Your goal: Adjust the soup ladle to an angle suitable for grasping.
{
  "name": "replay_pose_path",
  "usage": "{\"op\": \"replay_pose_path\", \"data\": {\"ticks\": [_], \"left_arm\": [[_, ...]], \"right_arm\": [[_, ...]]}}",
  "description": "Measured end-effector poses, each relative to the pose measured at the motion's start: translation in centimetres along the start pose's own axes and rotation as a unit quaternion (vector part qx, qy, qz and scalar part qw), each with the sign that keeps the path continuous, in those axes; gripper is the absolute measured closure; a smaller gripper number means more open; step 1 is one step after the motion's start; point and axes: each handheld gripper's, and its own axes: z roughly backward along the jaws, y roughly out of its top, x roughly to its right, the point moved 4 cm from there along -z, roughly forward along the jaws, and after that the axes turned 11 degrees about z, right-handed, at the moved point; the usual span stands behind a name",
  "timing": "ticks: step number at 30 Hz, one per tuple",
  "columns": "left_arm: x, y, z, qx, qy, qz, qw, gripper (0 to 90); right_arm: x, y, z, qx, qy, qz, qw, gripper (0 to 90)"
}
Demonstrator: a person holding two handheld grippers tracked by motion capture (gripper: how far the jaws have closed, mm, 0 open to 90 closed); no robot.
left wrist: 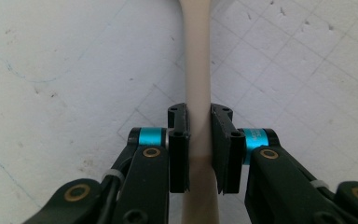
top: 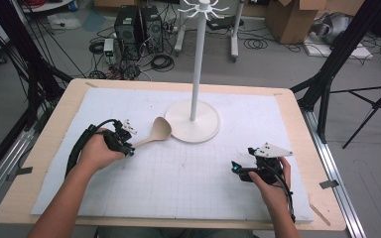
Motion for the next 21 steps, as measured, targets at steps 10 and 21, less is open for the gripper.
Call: {"op": "replay_pose_path", "data": {"ticks": [10,21], "left_arm": [[1.1,-0.1,0.3,0.004,-0.019,-0.008,0.9998,77.5],[4.0,-0.2,0.1,0.016,-0.055,-0.043,0.9974,77.5]], "right_arm": [[-0.1,0.0,-0.1,-0.002,0.001,0.002,1.0000,17.7],[-0.2,0.0,-0.1,-0.003,0.001,0.005,1.0000,17.7]]}}
